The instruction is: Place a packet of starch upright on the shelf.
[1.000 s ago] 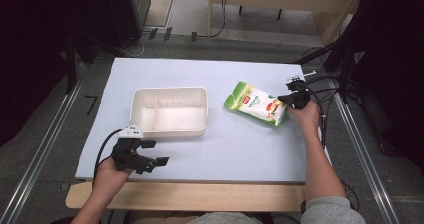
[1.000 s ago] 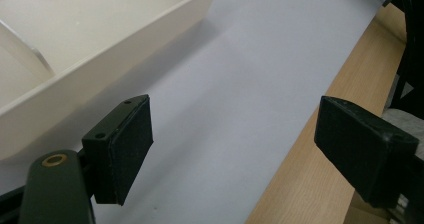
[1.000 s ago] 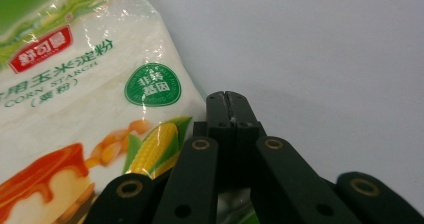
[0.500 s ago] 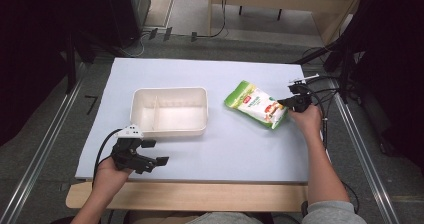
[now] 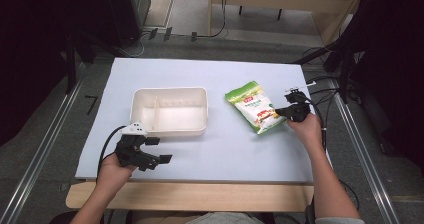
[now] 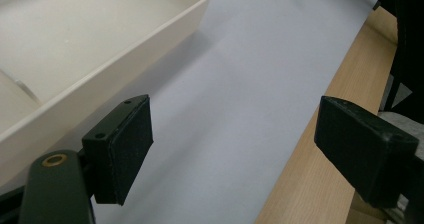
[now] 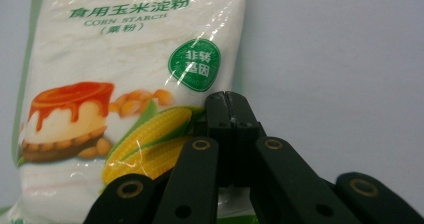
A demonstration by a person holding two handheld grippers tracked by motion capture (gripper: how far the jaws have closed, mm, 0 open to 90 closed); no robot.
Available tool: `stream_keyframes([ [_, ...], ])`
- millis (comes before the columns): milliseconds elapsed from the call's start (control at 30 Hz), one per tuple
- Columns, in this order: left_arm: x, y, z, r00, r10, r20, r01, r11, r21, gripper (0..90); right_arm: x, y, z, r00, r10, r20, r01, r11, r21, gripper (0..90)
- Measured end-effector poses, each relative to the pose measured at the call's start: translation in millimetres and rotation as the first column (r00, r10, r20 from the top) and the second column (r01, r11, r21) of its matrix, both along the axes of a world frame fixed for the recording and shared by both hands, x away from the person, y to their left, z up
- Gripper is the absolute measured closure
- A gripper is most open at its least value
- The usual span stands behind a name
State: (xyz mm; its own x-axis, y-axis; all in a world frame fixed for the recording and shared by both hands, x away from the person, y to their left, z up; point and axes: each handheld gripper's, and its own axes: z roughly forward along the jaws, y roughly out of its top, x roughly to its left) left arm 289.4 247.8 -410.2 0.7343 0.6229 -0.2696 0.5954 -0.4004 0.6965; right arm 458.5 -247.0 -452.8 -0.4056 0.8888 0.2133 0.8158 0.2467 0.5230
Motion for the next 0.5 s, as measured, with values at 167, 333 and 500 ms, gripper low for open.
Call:
stream_keyframes([
  [167, 3.1, -4.3, 0.1, 0.9999, -0.015, 0.000, 0.015, 0.9999, -0.001, 16.3, -11.8, 4.5, 1.1, 0.9998, 0.014, -0.010, -0.014, 1.000, 0.016, 90.0],
  [333, 6.3, -8.2, -0.5, 0.9996, -0.028, 0.002, 0.028, 0.9996, -0.009, 16.3, -23.8, 11.2, 3.2, 0.9994, 0.022, -0.027, -0.021, 0.999, 0.027, 90.0],
  [500, 7.9, -10.2, 0.0, 0.9993, -0.037, 0.004, 0.037, 0.9993, -0.003, 16.3, -36.2, 19.4, 5.3, 0.9983, 0.046, -0.034, -0.045, 0.998, 0.035, 90.0],
])
